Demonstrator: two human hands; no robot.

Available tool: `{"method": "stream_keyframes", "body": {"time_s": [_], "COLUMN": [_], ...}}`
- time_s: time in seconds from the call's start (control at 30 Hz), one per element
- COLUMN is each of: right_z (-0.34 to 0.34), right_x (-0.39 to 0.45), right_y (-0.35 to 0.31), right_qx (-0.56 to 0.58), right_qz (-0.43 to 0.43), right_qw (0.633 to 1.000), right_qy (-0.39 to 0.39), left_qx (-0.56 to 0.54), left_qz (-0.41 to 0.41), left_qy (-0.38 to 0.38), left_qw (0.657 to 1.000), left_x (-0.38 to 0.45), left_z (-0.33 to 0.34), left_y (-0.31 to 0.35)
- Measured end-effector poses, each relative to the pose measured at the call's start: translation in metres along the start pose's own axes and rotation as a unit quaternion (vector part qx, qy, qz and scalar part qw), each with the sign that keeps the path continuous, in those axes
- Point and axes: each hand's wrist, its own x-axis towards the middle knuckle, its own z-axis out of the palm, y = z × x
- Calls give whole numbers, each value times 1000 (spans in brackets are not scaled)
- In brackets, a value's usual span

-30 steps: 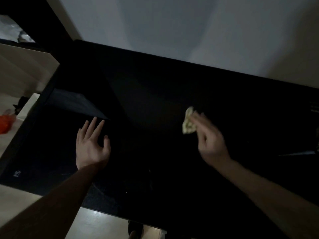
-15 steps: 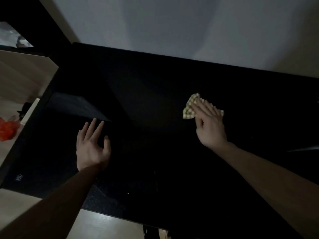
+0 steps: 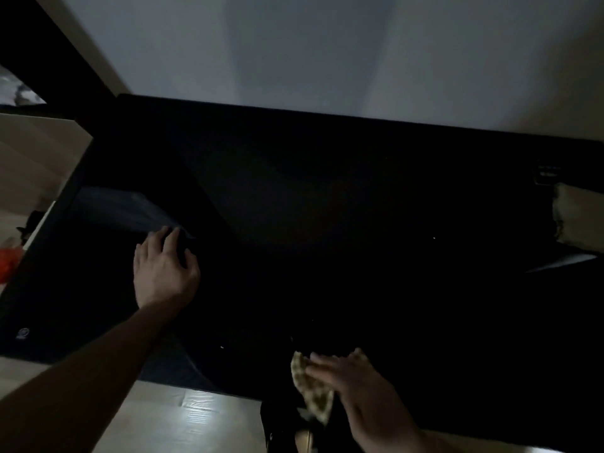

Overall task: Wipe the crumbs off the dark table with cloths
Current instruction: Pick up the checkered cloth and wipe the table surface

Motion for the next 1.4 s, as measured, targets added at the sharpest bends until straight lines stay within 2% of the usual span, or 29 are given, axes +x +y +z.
{"method": "stream_keyframes", "body": {"time_s": [0.17, 0.27, 0.33, 0.4, 0.5, 0.57, 0.63, 0.83, 0.97, 1.0, 1.03, 1.07, 1.1, 1.13, 1.17, 1.23, 1.27, 1.4], "right_z": [-85, -150, -187, -214, -221, -201, -176, -113, -42, -26, -21, -17, -19, -27, -37, -73, -90, -162], "right_x": [50, 99, 126, 145, 157, 149, 127, 34, -40, -49, -55, -58, -59, -51, -39, 8, 42, 165], "right_y": [52, 103, 133, 159, 183, 189, 185, 115, 58, 53, 44, 31, 24, 18, 20, 39, 54, 111], "right_qx": [50, -11, -69, -109, -130, -162, -184, -128, -32, -11, -1, 39, 40, 28, 24, 84, 70, -15], "right_qz": [89, 141, 172, 217, 278, 263, 236, 163, 95, 95, 156, 168, 109, 75, 52, 70, 59, 129], "right_qw": [983, 963, 946, 934, 933, 935, 935, 963, 991, 989, 977, 975, 990, 995, 996, 985, 983, 963], "right_qy": [150, 230, 265, 263, 188, 172, 189, 171, 93, 112, 144, 140, 86, 58, 73, 131, 157, 235], "left_qx": [-63, -89, -77, -66, -66, -64, -66, -68, -70, -70, -71, -71, -71, -71, -70, -69, -69, -73], "left_qz": [123, 95, 72, 63, 63, 63, 56, 49, 46, 46, 47, 47, 46, 45, 43, 42, 44, 49], "left_qy": [-20, -66, -71, -59, -52, -48, -45, -53, -50, -48, -47, -47, -48, -50, -52, -56, -56, -53], "left_qw": [990, 989, 992, 994, 994, 995, 995, 995, 995, 995, 995, 995, 995, 995, 995, 995, 995, 995], "left_x": [-50, -77, -85, -86, -85, -85, -85, -86, -87, -87, -87, -87, -87, -87, -87, -86, -86, -86], "left_z": [9, 26, 33, 36, 36, 37, 37, 34, 32, 31, 31, 30, 30, 30, 30, 31, 31, 32], "left_y": [84, 129, 139, 141, 141, 142, 143, 146, 147, 147, 148, 148, 148, 148, 148, 148, 147, 147]}}
